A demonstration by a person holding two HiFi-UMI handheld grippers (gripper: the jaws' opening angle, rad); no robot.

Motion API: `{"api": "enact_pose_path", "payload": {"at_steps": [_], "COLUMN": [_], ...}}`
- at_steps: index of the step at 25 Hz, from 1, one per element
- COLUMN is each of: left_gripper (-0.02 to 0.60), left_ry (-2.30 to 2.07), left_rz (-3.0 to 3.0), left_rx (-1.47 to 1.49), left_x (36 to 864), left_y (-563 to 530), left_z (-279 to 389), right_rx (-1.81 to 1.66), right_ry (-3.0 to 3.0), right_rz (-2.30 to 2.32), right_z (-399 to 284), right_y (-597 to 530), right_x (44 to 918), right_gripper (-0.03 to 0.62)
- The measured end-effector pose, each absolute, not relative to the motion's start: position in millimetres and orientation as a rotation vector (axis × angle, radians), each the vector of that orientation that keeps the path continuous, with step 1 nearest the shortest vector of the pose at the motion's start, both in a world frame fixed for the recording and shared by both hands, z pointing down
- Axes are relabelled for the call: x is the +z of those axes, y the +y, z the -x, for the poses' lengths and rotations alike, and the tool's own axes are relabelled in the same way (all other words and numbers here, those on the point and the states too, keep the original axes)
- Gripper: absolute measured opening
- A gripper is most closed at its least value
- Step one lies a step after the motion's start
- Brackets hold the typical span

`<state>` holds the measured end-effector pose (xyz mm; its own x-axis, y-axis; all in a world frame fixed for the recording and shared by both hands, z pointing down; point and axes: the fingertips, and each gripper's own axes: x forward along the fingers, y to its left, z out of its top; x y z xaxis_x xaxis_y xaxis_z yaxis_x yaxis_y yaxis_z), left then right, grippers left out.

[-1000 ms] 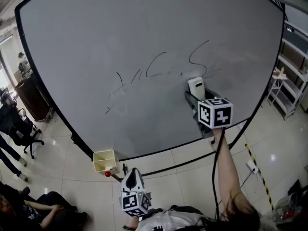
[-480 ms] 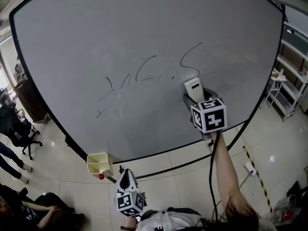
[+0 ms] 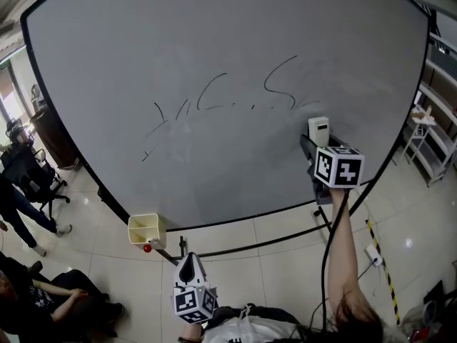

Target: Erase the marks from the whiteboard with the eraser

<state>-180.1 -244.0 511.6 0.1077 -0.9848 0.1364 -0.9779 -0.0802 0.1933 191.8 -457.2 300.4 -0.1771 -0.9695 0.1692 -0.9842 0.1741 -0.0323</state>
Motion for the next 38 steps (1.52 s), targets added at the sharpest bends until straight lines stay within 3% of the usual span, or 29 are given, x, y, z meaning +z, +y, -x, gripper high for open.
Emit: {"api": "enact_pose_path", "payload": {"at_steps": [4,14,21,38], "left_gripper": [-0.005,-0.005,-0.005,-0.005], "left_ry": [-1.963,-1.911,-1.834,-1.819], "left_rz": [-2.120,-2.225,-2.259,-2.295], "left_rx": [-0.002,0.011,0.096,0.018], "left_x": [523,521,538,509], "left_y": [-218,-131,-17,41], "left_z": [180,193,223,205], "right_rx": [0.276,0.672,0.823,0.733], "right_ry": [-2.542,-2.528,-2.501,-2.460], "right_rz": [-1.840,-1.531,-1.456,-1.501], "right_z": [-150,-8,63,56], "right_y": [-413,-187,-59,25], "right_x": [318,501,540,531], "right_gripper": [0.285,0.284,0.285,0.281]}}
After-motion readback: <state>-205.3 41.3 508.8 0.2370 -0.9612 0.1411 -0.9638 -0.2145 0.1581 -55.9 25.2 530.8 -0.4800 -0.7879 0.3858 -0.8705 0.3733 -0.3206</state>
